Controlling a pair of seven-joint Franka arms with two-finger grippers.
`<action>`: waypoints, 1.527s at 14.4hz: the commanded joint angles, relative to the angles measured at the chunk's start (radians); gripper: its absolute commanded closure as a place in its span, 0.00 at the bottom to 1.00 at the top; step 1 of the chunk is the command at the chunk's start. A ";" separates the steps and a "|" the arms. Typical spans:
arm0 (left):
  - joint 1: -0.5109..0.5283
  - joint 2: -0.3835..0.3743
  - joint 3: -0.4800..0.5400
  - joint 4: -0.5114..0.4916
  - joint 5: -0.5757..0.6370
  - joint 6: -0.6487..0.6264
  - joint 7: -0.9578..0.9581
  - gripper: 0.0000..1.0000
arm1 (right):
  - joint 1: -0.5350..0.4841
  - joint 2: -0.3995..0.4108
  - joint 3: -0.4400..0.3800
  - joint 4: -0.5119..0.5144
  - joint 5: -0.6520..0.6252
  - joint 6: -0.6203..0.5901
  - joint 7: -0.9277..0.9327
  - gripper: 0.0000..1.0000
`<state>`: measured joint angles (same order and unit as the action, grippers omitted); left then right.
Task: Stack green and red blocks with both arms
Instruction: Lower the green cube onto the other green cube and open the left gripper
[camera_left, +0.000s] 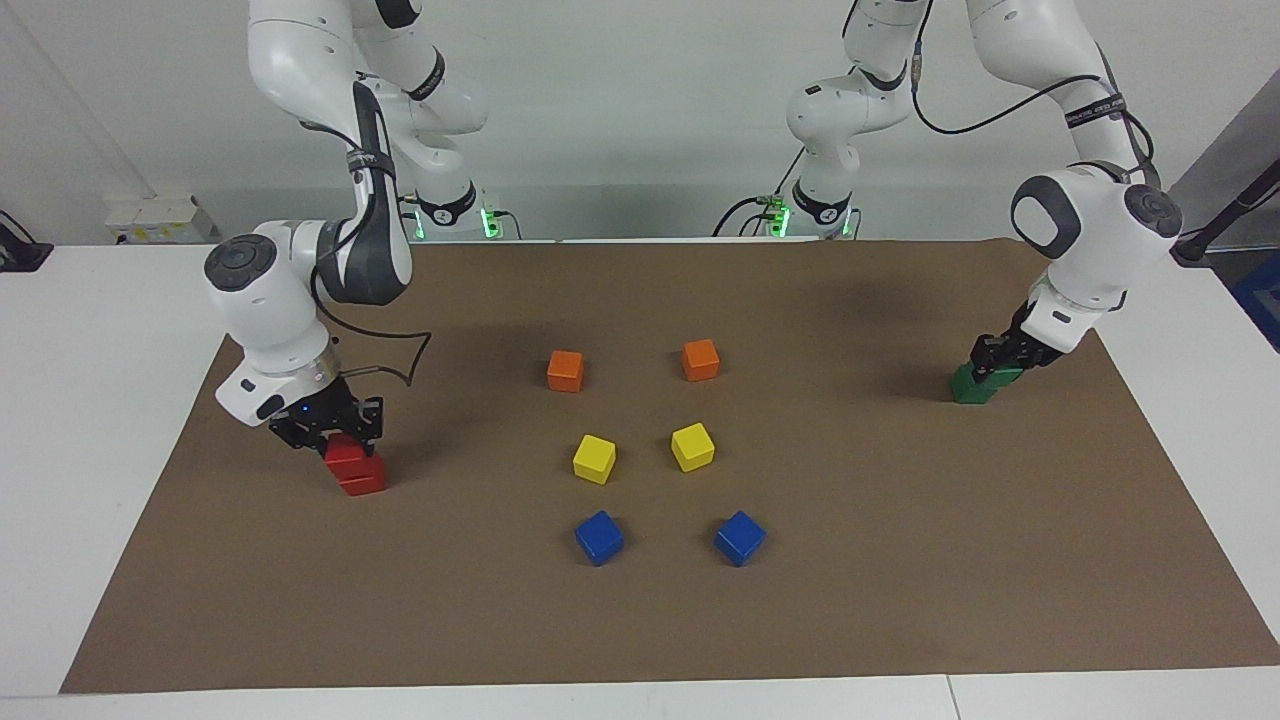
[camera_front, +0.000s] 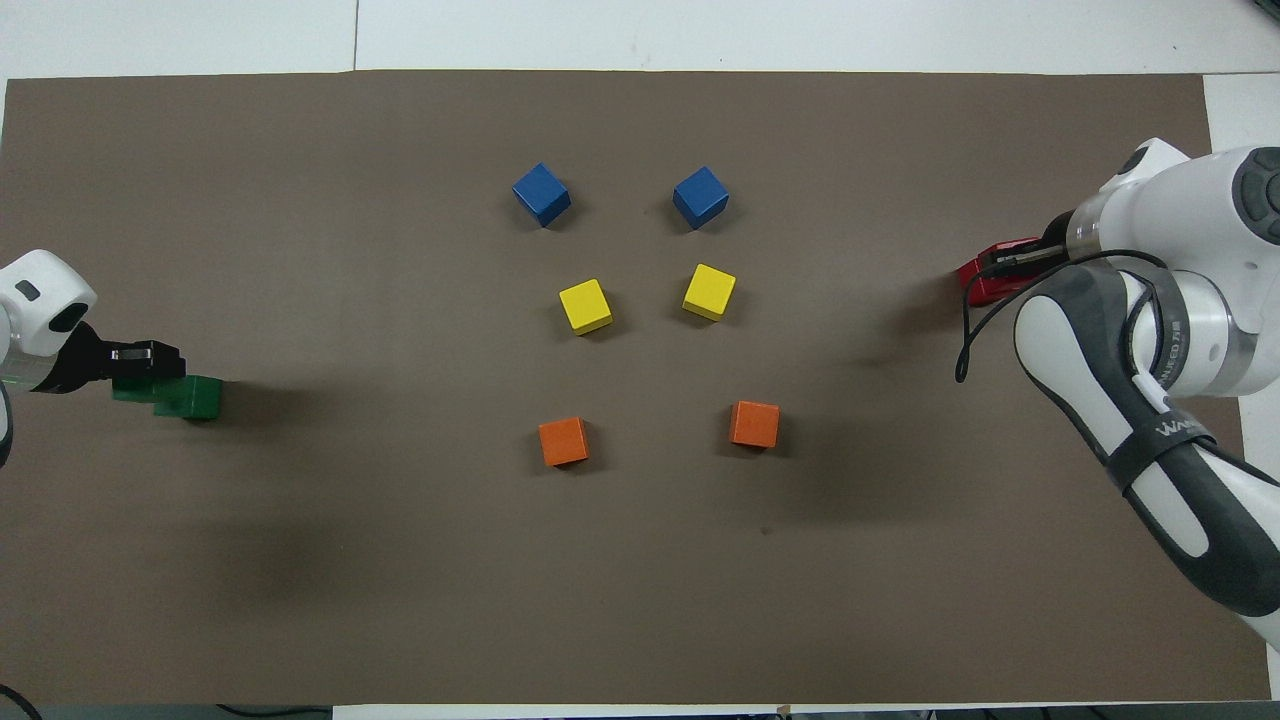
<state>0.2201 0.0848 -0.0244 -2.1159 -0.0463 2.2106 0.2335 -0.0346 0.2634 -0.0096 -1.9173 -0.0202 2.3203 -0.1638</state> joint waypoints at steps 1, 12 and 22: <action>0.015 -0.033 -0.008 -0.070 -0.010 0.067 0.024 1.00 | -0.007 -0.018 0.007 -0.035 0.019 0.033 -0.010 1.00; 0.028 -0.036 -0.008 -0.116 -0.010 0.127 0.059 1.00 | -0.008 -0.018 0.007 -0.045 0.019 0.044 -0.010 1.00; 0.033 -0.036 -0.008 -0.104 -0.010 0.092 0.115 0.00 | -0.011 -0.019 0.007 -0.062 0.019 0.085 -0.010 1.00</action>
<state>0.2410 0.0801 -0.0245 -2.1941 -0.0463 2.3069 0.3326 -0.0349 0.2635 -0.0101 -1.9520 -0.0199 2.3783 -0.1638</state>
